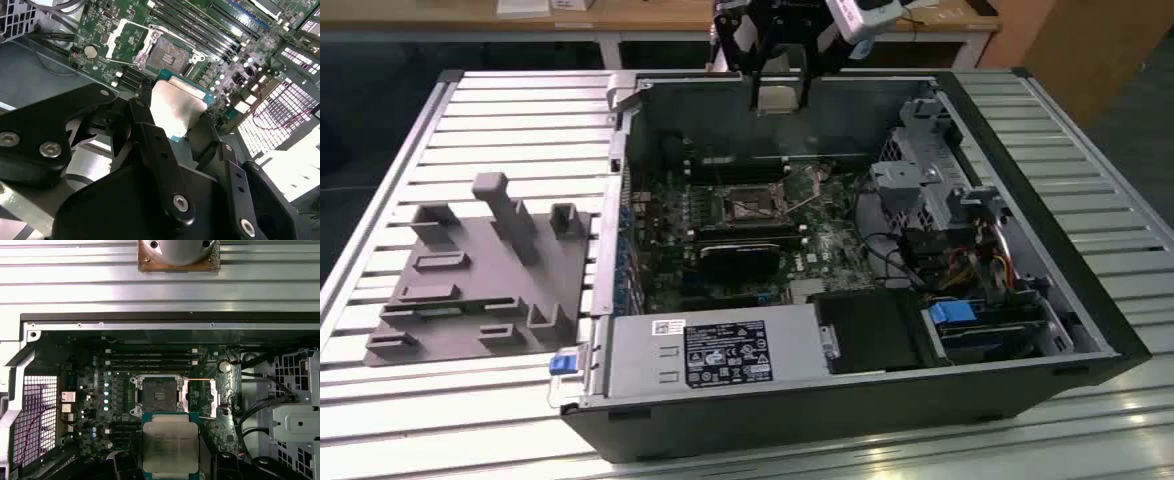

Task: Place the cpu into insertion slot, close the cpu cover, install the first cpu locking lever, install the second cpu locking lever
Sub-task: 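Place the cpu into insertion slot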

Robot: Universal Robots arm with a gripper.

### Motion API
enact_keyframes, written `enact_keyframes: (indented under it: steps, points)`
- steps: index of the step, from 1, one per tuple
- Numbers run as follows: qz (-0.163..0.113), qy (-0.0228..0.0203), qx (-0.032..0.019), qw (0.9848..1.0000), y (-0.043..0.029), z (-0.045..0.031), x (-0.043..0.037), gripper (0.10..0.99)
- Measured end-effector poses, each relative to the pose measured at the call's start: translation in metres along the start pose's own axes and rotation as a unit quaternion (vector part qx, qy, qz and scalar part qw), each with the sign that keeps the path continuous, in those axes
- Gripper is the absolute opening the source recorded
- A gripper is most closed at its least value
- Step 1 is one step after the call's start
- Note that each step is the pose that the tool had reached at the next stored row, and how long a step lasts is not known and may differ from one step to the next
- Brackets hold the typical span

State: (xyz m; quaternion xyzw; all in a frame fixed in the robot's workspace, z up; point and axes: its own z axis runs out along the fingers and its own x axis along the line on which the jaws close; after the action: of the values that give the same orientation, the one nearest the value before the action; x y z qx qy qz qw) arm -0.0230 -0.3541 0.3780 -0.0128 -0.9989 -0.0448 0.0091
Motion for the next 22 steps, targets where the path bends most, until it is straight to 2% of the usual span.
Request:
enact_keyframes:
  steps: [13, 22]
  points:
    - [0.0, 0.0, -0.0001, 1.0, 0.0, 0.0005, 0.0, 0.537]
    - [0.0, 0.0, 0.0001, 1.0, -0.0013, 0.014, 0.0, 0.537]
